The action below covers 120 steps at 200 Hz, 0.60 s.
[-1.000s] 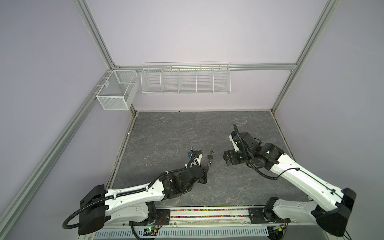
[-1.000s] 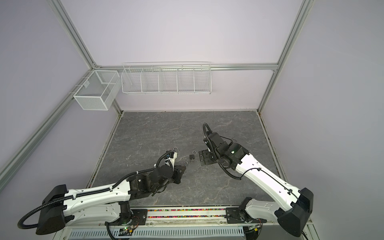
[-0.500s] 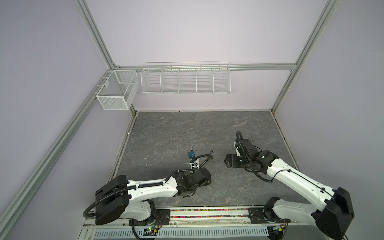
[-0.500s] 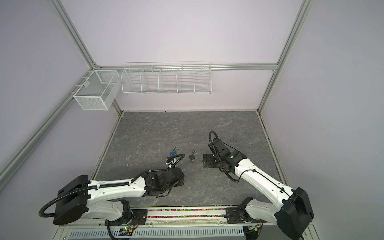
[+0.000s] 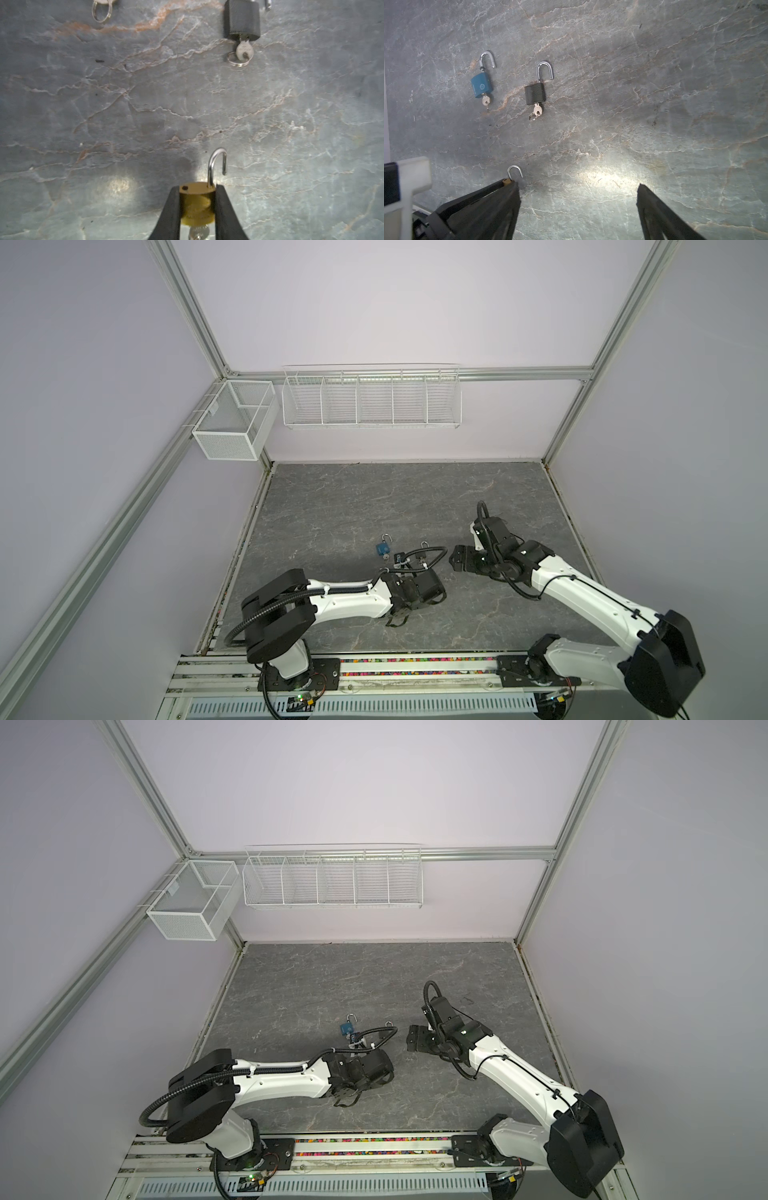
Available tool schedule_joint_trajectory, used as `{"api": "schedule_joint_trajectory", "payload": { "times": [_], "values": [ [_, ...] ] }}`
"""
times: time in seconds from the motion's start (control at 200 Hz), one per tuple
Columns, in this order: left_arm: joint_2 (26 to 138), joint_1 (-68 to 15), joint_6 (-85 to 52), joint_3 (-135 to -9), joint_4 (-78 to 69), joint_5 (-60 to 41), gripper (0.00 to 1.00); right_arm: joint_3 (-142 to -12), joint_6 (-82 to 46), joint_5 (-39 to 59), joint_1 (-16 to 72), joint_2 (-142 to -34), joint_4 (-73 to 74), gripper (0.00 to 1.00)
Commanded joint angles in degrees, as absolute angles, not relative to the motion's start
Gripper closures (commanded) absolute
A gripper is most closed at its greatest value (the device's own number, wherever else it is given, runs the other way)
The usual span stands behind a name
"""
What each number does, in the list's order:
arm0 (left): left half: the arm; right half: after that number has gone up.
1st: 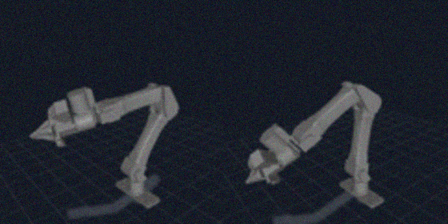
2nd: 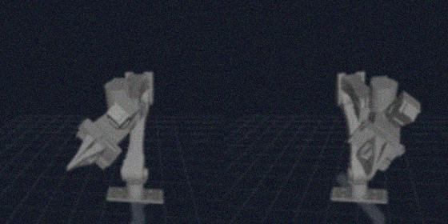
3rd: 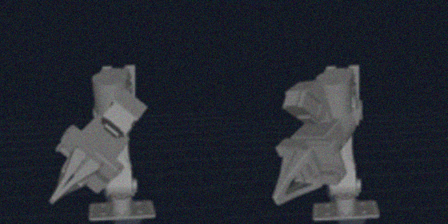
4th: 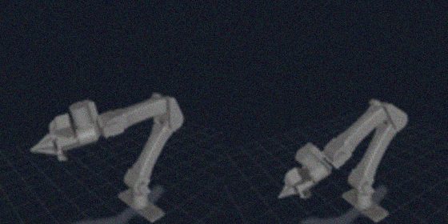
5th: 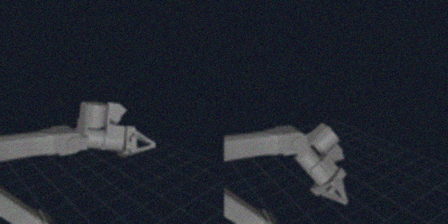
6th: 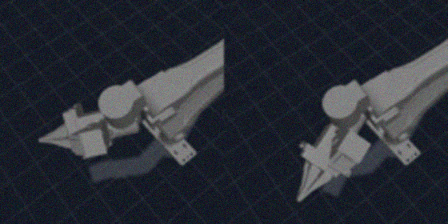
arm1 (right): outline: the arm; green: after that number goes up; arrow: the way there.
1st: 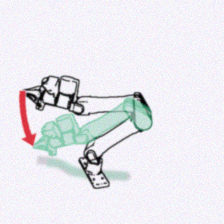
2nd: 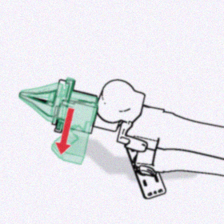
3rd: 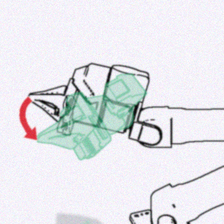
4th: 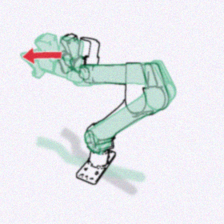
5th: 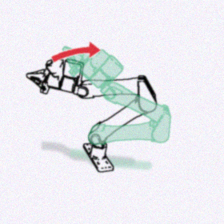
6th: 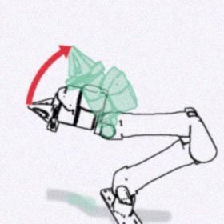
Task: Unlock with the key
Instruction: 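Draw the right gripper back from the opened padlock while the left gripper holds it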
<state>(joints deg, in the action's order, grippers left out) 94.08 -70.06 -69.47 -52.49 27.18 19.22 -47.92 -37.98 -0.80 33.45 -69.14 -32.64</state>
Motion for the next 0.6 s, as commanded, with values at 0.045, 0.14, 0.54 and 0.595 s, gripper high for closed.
{"api": "schedule_joint_trajectory", "payload": {
  "times": [0.045, 0.14, 0.54, 0.595],
  "values": [
    [95.9, -68.82, -71.06, -53.04, 29.15, 18.24, 1.0, -45.89, -38.7, 0.6, 32.01, -67.67, -31.77, 0.11],
    [96.81, -68.67, -71.65, -53.01, 28.94, 18.01, 1.0, -45.8, -38.56, 0.64, 31.33, -67.59, -32.04, 0.11],
    [97.91, -66.9, -70.58, -52.1, 26.78, 14.0, 0.93, -45.79, -38.56, 2.33, 29.73, -67.94, -31.5, 0.11],
    [97.95, -66.73, -70.42, -52.1, 27.15, 13.78, 0.85, -45.79, -38.53, 2.26, 29.57, -67.79, -31.58, 0.11]
  ]
}}
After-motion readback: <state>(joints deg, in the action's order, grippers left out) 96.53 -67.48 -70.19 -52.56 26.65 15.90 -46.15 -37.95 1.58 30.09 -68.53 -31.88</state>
